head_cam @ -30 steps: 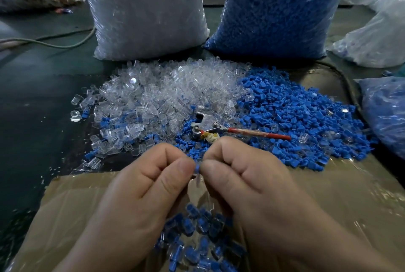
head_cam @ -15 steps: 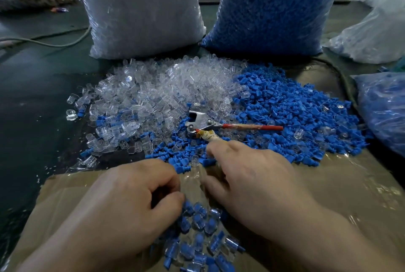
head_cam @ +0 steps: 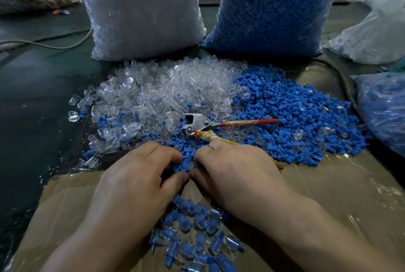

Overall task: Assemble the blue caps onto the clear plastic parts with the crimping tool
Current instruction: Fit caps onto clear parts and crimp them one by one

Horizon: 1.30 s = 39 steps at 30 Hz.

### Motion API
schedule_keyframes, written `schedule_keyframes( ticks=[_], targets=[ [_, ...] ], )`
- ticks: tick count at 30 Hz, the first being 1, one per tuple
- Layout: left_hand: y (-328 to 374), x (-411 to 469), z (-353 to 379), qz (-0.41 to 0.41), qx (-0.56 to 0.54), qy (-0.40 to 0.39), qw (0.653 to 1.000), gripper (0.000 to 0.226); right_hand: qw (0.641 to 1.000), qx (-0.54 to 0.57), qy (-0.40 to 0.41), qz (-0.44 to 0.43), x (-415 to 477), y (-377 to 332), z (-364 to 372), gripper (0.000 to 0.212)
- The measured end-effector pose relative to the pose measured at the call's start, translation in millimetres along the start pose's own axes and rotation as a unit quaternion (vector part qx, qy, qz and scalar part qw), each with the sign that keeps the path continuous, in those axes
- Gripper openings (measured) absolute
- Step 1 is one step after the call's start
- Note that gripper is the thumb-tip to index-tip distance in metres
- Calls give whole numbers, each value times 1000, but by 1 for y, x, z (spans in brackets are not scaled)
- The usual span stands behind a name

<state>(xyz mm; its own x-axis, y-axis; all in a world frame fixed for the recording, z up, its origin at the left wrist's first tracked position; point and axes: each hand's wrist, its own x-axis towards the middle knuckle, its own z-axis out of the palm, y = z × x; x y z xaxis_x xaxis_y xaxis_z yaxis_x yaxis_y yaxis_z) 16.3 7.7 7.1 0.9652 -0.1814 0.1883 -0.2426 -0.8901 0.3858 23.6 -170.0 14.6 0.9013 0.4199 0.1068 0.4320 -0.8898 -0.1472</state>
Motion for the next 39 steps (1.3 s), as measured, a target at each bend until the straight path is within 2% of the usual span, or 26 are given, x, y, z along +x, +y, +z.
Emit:
schedule_keyframes(
  ticks=[4, 8, 16, 20, 24, 26, 27, 30, 32, 33, 34, 35, 39],
  targets=[
    [0, -1, 2, 21, -18, 17, 999, 17, 1000, 13, 9, -2, 0, 1, 0, 17],
    [3, -1, 4, 32, -23, 27, 999, 17, 1000, 14, 2, -2, -1, 0, -2, 11],
    [1, 0, 10, 25, -92, 71, 993, 10, 996, 79, 27, 20, -4, 0, -4, 23],
    [-4, 2, 9, -6, -123, 103, 987, 5, 981, 172, 68, 56, -5, 2, -6, 12],
    [-6, 0, 8, -53, -193, 141, 970, 4, 933, 327, 75, 131, -10, 7, -7, 19],
    [-4, -2, 9, -84, -279, 125, 949, 8, 907, 390, 68, 146, -11, 9, -7, 16],
    [-2, -3, 8, -104, -336, 102, 931, 18, 899, 407, 65, 147, -11, 10, -7, 14],
    [-1, -3, 7, -165, -509, 43, 844, 34, 877, 454, 42, 152, -11, 10, -8, 11],
    [-2, -2, 5, -191, -594, 29, 781, 26, 843, 513, 11, 160, -12, 9, -9, 12],
    [-3, -2, 4, -192, -612, 26, 767, 23, 825, 541, -2, 163, -12, 8, -10, 13],
    [-4, -2, 4, -185, -610, 23, 770, 23, 811, 561, -10, 164, -12, 7, -11, 12],
    [-4, -3, 4, -171, -591, 16, 788, 24, 803, 573, -12, 163, -13, 7, -11, 11],
    [4, -10, 2, -58, -358, -5, 932, 17, 799, 582, 13, 150, -15, 8, -14, 10]
  ],
)
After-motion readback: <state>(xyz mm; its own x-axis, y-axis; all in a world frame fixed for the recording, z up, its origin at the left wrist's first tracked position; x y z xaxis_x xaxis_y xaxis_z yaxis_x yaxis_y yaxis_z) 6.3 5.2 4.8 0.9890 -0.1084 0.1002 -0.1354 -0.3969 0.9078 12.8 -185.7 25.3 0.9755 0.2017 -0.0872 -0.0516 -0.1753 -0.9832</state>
